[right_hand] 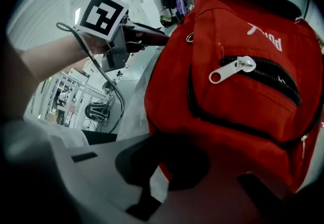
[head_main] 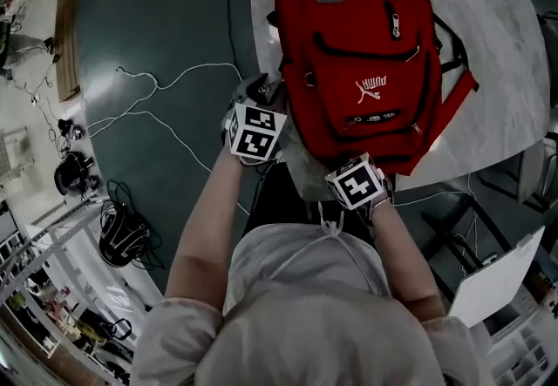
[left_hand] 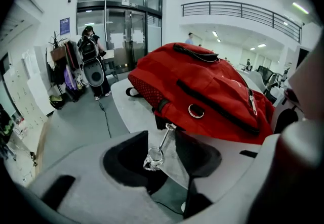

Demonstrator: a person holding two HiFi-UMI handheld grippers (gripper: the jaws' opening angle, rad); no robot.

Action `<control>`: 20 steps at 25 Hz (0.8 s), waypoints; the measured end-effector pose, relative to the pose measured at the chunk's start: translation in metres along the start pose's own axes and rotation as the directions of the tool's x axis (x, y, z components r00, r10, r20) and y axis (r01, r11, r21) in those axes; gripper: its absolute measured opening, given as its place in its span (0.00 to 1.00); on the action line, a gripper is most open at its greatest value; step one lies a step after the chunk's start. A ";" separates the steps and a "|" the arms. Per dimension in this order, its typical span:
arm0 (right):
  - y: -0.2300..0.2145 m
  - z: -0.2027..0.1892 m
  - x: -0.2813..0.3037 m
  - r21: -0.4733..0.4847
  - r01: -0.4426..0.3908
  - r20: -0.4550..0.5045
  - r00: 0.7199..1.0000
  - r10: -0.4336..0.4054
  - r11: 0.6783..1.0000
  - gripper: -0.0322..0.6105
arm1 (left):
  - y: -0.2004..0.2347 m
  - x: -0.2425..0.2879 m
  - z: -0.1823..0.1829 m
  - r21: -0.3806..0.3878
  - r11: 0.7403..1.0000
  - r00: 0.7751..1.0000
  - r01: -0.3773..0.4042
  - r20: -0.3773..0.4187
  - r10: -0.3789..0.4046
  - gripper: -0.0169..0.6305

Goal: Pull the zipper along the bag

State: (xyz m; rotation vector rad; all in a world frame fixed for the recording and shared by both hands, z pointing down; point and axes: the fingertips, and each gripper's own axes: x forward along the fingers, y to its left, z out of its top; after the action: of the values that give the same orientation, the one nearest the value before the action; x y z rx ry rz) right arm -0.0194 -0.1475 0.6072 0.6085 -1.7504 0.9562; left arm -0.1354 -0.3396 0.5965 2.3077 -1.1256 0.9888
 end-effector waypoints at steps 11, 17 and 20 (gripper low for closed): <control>0.015 0.038 -0.061 0.008 0.018 0.272 0.962 -0.019 1.000 0.09 | -0.041 -0.077 0.030 -0.052 0.999 0.983 0.005 0.184 0.005 0.30; 0.010 0.075 -0.121 -0.007 0.100 0.475 0.876 -0.085 0.995 0.09 | -0.069 -0.134 0.056 -0.121 0.993 0.944 -0.017 0.325 0.056 0.12; 0.013 0.090 -0.149 -0.016 0.128 0.562 0.821 -0.097 0.992 0.09 | -0.077 -0.158 0.072 -0.148 0.989 0.915 -0.027 0.396 0.084 0.08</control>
State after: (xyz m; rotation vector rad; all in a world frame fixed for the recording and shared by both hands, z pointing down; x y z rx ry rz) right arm -0.0231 -0.2200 0.4484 1.0258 -2.2180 0.6773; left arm -0.1113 -0.2534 0.4287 2.4368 -1.3739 0.4389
